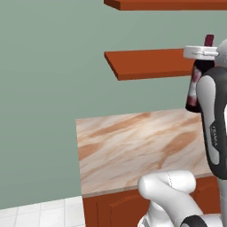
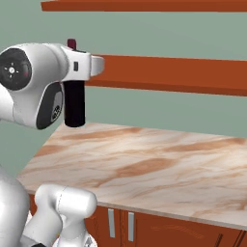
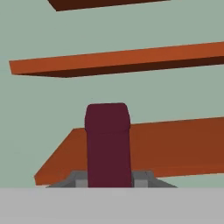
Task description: Get the candle and the wine from the cabinet and move them to the dining counter.
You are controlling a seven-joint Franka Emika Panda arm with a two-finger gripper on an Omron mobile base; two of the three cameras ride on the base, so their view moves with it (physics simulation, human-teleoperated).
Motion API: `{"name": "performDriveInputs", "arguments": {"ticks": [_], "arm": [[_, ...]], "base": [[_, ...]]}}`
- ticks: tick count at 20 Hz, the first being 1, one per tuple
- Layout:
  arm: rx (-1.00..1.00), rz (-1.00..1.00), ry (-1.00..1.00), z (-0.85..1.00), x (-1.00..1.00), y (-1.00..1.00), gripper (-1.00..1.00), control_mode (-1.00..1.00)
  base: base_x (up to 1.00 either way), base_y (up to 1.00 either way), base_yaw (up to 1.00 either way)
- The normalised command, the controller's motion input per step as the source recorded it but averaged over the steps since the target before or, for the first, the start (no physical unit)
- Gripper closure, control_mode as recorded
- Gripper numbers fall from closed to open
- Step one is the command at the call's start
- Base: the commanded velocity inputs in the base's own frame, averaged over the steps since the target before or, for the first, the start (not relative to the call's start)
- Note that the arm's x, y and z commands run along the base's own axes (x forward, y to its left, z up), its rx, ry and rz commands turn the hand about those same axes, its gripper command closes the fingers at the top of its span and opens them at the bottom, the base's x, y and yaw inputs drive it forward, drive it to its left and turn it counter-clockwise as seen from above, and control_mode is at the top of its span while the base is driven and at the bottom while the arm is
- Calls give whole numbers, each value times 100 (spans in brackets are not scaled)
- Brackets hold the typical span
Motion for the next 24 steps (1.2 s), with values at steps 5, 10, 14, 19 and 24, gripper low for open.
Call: {"name": "performDriveInputs", "arguments": {"ticks": [5, 10, 14, 19, 24], "arm": [[0, 0, 2, -19, -41, 0, 100, -100], [0, 0, 0, -17, -23, 0, 100, -100], [-1, 0, 0, -10, -3, 0, 100, -100], [-2, 0, 0, -9, 0, 2, 100, -100], [0, 0, 0, 0, 0, 5, 100, 100]], "base": [[0, 0, 0], [0, 0, 0], [0, 0, 0], [0, 0, 0], [-2, 3, 0]]}}
